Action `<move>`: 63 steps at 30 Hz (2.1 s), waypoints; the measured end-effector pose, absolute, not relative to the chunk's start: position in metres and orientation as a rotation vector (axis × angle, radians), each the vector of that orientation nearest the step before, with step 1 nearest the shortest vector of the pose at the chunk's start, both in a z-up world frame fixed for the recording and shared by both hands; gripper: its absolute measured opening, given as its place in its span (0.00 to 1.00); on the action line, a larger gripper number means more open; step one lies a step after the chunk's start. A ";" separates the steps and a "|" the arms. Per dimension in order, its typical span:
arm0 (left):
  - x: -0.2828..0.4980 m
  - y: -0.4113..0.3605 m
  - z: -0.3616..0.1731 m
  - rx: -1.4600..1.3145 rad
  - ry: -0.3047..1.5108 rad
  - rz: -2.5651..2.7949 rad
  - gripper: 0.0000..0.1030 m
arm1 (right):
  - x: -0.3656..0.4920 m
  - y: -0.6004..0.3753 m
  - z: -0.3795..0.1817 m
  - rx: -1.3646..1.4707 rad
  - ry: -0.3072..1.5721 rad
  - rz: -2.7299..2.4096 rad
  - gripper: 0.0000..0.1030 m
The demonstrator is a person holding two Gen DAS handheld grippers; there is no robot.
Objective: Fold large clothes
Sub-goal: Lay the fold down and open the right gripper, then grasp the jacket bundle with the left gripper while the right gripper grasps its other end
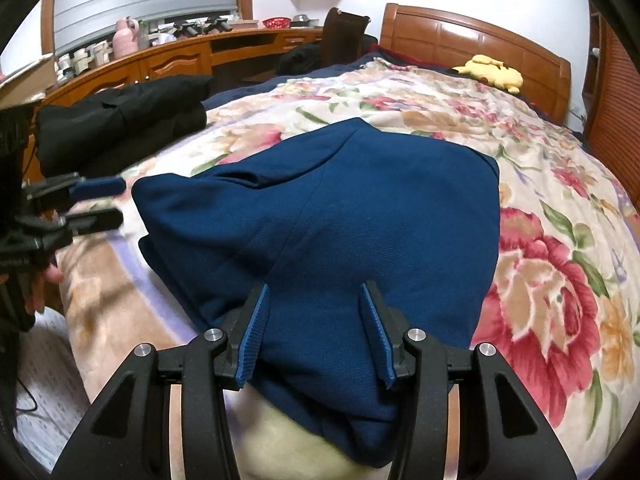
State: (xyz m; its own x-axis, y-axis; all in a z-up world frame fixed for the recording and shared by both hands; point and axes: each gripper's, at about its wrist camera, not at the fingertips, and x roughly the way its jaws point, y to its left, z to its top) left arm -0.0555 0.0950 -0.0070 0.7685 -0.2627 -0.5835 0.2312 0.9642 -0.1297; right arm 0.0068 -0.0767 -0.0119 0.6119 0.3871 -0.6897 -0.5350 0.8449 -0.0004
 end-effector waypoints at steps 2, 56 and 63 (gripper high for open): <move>-0.054 0.091 -0.009 -0.044 0.651 -0.268 0.55 | 0.009 -0.081 -0.009 -0.213 0.733 0.517 0.46; -0.019 0.070 -0.039 -0.124 0.740 -0.426 0.20 | 0.230 -0.187 -0.057 0.207 0.953 0.385 0.41; -0.026 0.071 -0.032 -0.123 0.703 -0.433 0.09 | 0.211 -0.168 -0.039 0.092 0.852 0.399 0.06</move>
